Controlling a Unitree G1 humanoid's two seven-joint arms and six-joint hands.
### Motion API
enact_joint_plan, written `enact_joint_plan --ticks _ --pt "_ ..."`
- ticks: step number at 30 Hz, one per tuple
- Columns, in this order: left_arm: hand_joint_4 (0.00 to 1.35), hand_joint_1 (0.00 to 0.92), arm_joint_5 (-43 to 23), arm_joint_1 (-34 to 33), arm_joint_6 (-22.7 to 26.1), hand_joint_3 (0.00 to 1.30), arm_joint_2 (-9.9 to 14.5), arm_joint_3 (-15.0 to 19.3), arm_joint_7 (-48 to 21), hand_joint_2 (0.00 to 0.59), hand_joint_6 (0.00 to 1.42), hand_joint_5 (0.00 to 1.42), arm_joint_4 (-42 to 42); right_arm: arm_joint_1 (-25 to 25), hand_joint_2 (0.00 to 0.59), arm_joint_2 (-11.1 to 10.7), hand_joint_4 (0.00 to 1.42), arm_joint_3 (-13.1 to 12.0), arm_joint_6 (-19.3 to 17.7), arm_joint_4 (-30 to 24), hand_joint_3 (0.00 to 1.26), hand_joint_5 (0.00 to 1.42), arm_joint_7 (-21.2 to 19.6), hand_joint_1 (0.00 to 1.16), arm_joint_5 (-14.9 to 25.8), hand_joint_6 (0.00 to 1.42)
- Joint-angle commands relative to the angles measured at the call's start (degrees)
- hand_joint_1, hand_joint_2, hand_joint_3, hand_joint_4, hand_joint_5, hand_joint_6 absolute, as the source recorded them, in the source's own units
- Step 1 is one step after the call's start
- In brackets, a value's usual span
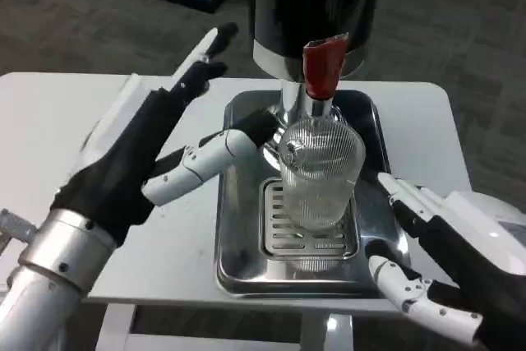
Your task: Grasp the cup under the faucet to collect the drink, then remove the cup.
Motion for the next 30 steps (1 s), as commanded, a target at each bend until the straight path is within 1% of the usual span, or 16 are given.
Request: enact_joint_plan --ticks 1,8,14,18,22,25,30 --pt "0.01 0.068 -3.21 -2.29 1.75 0.1 0.42 1.09 -1.57 0.033 0.14 0.12 -2.13 -0.27 0.56 -0.16 0.0 0.32 0.55 -0.75 0.0 0.0 -0.8 0.13 -0.35 0.0" --pt "0.09 0.067 -9.3 -6.27 2.78 0.17 0.13 0.78 -3.73 0.033 0.17 0.15 -0.97 0.07 0.56 -0.44 0.0 0.01 0.98 -0.75 0.0 0.0 -1.09 0.14 0.03 0.0" --pt "0.13 0.084 -12.23 -8.72 3.8 0.17 -0.05 0.2 -4.47 0.043 0.19 0.17 -0.53 0.39 0.56 -0.59 0.0 -0.4 1.15 -0.75 0.0 0.0 -1.24 0.14 0.42 0.0" --pt "0.14 0.089 -13.34 -10.42 4.03 0.17 -0.34 -0.15 -4.77 0.052 0.19 0.18 1.01 0.57 0.56 -0.57 0.0 -0.72 1.16 -0.75 0.0 0.0 -1.25 0.14 0.67 0.0" --pt "0.15 0.102 -14.72 -12.43 3.94 0.17 -1.28 -0.66 -4.79 0.053 0.19 0.18 3.43 0.86 0.56 -0.38 0.0 -0.89 1.11 -0.75 0.0 0.0 -1.31 0.14 0.88 0.0" --pt "0.15 0.105 -15.76 -13.94 3.6 0.17 -2.06 -0.87 -5.24 0.056 0.19 0.18 5.79 0.92 0.56 -0.28 0.0 -0.95 1.09 -0.75 0.0 0.0 -1.37 0.14 0.99 0.0" --pt "0.15 0.108 -17.0 -15.39 2.73 0.17 -2.53 -1.16 -6.32 0.058 0.19 0.18 9.02 0.97 0.56 -0.11 0.0 -1.07 0.92 -0.75 0.0 0.0 -1.44 0.14 1.14 0.0"
